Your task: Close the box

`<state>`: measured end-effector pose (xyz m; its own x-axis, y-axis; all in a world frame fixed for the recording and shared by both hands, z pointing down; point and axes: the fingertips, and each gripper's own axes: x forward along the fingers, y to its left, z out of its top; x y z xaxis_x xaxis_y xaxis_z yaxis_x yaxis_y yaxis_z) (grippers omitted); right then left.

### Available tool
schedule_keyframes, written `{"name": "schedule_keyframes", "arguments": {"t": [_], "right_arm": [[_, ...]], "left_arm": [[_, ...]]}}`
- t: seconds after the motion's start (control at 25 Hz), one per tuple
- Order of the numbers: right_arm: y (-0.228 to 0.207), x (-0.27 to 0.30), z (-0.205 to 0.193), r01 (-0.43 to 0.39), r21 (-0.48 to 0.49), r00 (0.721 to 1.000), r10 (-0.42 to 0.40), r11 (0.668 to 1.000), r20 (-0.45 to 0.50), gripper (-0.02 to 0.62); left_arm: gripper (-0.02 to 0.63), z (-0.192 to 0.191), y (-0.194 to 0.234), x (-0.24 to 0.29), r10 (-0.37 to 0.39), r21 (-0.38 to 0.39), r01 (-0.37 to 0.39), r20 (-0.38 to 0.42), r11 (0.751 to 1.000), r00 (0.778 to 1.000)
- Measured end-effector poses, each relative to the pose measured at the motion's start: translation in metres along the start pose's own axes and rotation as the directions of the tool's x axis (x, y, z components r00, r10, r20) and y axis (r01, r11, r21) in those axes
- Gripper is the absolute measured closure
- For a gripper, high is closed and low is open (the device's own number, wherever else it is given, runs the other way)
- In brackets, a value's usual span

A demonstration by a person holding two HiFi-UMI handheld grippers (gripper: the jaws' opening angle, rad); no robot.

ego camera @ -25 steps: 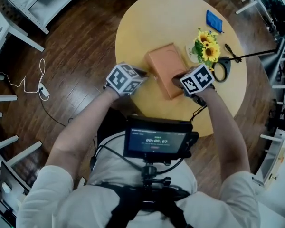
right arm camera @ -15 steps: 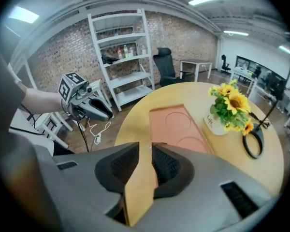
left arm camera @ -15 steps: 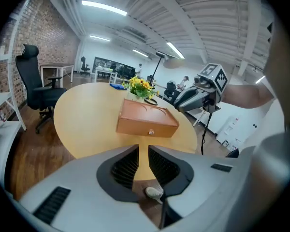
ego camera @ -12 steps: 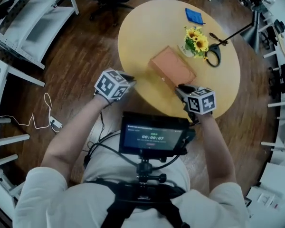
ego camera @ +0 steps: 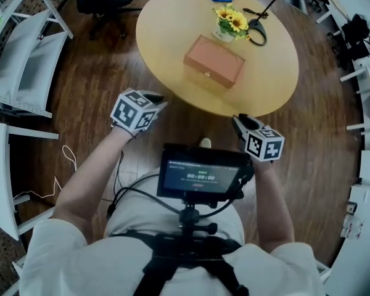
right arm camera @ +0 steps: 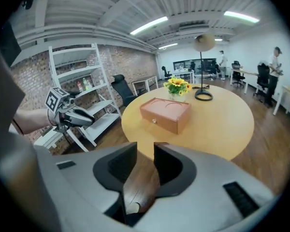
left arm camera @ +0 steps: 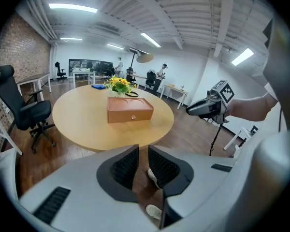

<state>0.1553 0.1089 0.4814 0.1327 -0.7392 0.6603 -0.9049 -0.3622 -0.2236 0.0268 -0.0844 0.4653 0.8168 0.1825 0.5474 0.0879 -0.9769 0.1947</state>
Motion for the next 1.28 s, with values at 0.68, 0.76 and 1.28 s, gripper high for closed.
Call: {"name": "schedule_keyframes", "arguments": {"t": [0.68, 0.76, 1.28], "right_arm": [[0.052, -0.061, -0.058, 0.156, 0.085, 0.983, -0.163, 0.984, 0.082, 0.442], [0.053, -0.064, -0.058, 0.165, 0.072, 0.982, -0.170, 0.984, 0.076, 0.442], [0.054, -0.061, -0.045, 0.119, 0.042, 0.991, -0.121, 0.992, 0.061, 0.442]], "left_arm": [[0.546, -0.040, -0.008, -0.052, -0.002, -0.044, 0.003, 0.026, 0.999, 1.000], [0.546, -0.037, -0.009, -0.054, 0.002, -0.044, -0.001, 0.031, 0.999, 1.000], [0.546, -0.033, -0.007, -0.071, 0.047, -0.089, -0.042, 0.061, 0.995, 0.997]]}}
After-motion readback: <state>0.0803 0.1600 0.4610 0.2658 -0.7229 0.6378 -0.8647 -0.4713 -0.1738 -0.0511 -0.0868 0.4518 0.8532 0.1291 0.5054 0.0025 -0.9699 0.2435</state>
